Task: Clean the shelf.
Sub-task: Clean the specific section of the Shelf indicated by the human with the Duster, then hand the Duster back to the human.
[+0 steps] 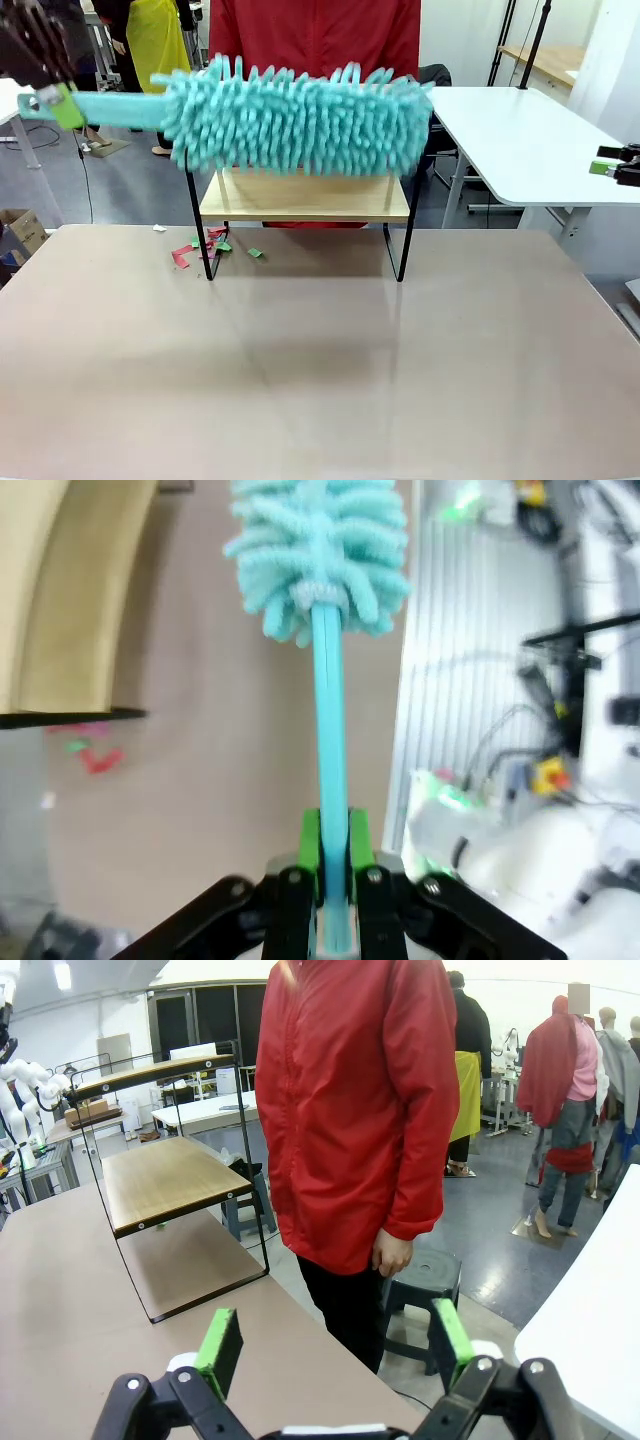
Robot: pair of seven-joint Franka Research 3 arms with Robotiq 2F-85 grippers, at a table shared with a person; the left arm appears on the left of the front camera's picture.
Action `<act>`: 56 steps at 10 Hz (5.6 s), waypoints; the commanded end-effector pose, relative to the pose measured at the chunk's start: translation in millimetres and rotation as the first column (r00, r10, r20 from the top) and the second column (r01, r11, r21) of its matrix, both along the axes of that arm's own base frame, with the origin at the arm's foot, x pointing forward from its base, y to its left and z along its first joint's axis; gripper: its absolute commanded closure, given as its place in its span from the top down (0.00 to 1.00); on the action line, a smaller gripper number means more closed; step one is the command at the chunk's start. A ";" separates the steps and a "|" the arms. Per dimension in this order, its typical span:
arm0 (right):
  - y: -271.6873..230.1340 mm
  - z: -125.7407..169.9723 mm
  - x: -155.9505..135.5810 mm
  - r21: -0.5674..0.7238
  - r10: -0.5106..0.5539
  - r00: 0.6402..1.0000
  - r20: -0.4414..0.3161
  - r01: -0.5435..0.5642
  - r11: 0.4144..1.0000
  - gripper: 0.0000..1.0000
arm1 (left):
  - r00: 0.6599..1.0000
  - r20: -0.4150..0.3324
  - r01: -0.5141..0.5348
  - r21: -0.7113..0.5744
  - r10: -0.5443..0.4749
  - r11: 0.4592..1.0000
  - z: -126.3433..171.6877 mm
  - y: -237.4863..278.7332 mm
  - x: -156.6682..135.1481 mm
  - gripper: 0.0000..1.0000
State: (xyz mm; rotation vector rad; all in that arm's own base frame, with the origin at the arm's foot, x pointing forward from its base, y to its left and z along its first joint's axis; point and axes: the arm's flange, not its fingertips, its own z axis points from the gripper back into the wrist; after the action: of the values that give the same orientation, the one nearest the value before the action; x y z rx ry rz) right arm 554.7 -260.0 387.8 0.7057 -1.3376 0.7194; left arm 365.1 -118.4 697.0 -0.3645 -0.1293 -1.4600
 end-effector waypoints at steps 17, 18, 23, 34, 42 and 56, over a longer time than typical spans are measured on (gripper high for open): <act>2.2 2.0 -0.2 -0.002 0.001 1.000 0.002 -0.001 1.000 1.00 | 0.997 -0.074 0.053 0.451 -0.021 0.891 -67.1 13.1 -10.6 0.13; 2.2 2.0 -0.2 -0.002 0.001 1.000 0.002 -0.001 1.000 1.00 | 0.997 -0.074 0.053 0.451 -0.021 0.891 -67.1 13.1 -10.6 0.13; 16.9 57.7 -8.0 0.019 0.113 0.987 0.112 -0.116 0.993 1.00 | 0.998 -0.034 0.061 0.313 -0.053 0.948 -59.6 60.5 -26.6 0.13; 217.3 175.6 -106.7 0.154 0.548 0.828 -0.120 -0.530 0.834 1.00 | 0.991 0.129 0.063 -0.149 -0.044 0.987 -155.2 21.0 -21.7 0.13; 256.4 150.0 -109.9 0.168 0.552 0.822 -0.140 -0.530 0.831 1.00 | 0.976 0.216 0.015 -0.243 0.039 0.970 -174.2 -19.3 -5.7 0.13; 362.2 82.5 -141.2 0.123 0.591 0.806 -0.043 -0.583 0.803 1.00 | 0.976 0.216 0.015 -0.243 0.039 0.970 -174.2 -19.3 -5.7 0.13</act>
State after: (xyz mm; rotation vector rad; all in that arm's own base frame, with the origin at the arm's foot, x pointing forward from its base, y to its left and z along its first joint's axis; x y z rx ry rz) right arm 419.4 98.4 473.4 1.2696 -1.0850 1.0966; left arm 362.1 -141.3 522.7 -0.3947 -0.4844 -1.4753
